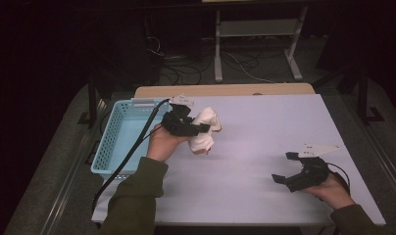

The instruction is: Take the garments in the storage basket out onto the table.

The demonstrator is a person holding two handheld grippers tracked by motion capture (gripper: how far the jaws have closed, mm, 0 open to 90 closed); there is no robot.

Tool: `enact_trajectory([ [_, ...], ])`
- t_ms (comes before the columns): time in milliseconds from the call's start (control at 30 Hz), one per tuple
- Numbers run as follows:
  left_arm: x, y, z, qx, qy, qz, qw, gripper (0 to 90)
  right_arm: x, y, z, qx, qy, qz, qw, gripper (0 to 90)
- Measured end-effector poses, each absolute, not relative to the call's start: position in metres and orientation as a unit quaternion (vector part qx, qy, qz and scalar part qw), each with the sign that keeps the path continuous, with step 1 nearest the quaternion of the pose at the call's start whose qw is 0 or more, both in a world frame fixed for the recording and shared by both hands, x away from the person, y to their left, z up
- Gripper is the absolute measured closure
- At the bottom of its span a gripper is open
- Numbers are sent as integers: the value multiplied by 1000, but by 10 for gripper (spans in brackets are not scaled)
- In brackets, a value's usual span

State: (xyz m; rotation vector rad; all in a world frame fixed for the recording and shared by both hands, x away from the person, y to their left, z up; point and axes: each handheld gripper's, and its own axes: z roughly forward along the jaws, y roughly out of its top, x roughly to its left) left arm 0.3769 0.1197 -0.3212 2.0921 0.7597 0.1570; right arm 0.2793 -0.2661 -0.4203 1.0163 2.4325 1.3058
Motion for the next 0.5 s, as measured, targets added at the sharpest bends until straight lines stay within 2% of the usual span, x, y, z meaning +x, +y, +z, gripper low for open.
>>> enact_trajectory([
  [500,380,97,-323,845,295,57,442,629,279,-268,-421,346,821,443,102,0],
])
